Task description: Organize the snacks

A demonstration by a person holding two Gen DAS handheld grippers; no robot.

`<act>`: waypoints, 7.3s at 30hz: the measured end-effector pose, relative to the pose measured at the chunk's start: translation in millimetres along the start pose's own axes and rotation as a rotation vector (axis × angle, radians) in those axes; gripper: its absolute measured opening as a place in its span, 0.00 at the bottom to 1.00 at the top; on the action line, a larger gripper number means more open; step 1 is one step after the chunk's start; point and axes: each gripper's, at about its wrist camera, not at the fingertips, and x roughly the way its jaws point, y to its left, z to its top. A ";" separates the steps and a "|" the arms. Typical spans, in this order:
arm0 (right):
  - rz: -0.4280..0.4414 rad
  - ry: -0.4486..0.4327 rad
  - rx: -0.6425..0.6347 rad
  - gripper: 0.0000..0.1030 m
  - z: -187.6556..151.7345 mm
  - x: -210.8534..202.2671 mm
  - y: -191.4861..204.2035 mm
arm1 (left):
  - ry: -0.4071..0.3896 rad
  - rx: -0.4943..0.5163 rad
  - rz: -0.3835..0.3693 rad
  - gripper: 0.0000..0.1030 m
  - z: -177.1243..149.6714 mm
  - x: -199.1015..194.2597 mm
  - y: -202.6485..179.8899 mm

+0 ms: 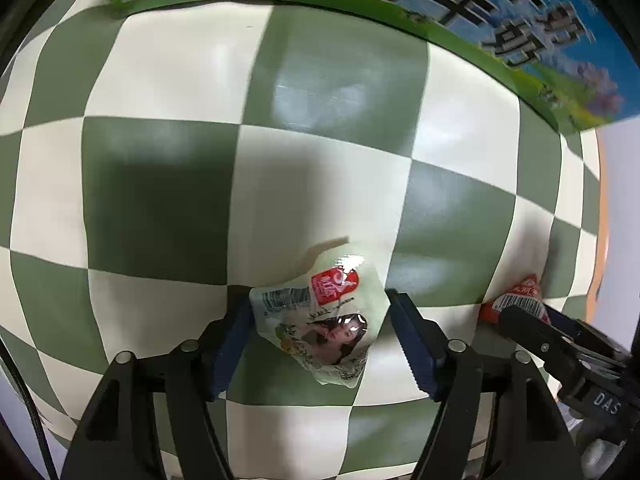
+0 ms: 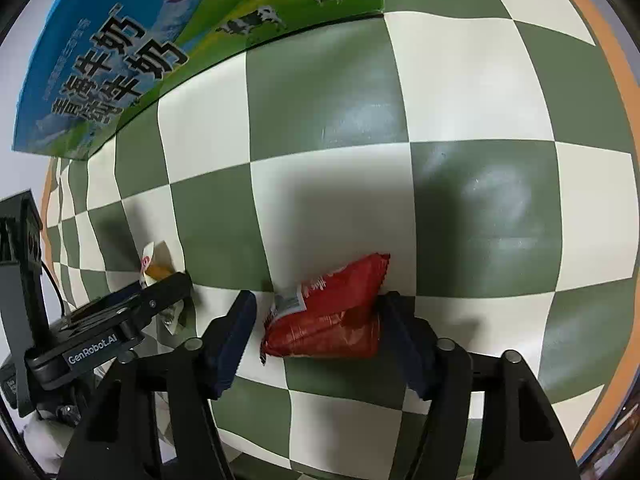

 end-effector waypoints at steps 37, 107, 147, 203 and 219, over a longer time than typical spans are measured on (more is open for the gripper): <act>0.252 -0.390 -0.159 0.45 61.4 -189.9 90.2 | -0.309 0.081 -0.214 0.51 82.5 -220.0 -27.0; -0.178 -0.753 -0.199 0.99 -60.9 -326.4 115.4 | -0.671 0.061 0.094 0.84 -34.4 -319.3 -17.8; -0.236 -0.788 -0.162 1.00 -59.9 -319.2 110.5 | -0.747 0.087 0.176 0.99 -39.0 -309.1 -38.9; -0.293 -0.690 -0.134 1.00 -2.3 -266.8 99.4 | -0.660 0.100 0.218 0.99 3.4 -269.2 -26.7; -0.288 -0.700 -0.137 1.00 -8.0 -271.9 102.2 | -0.671 0.114 0.218 0.99 0.8 -273.3 -31.1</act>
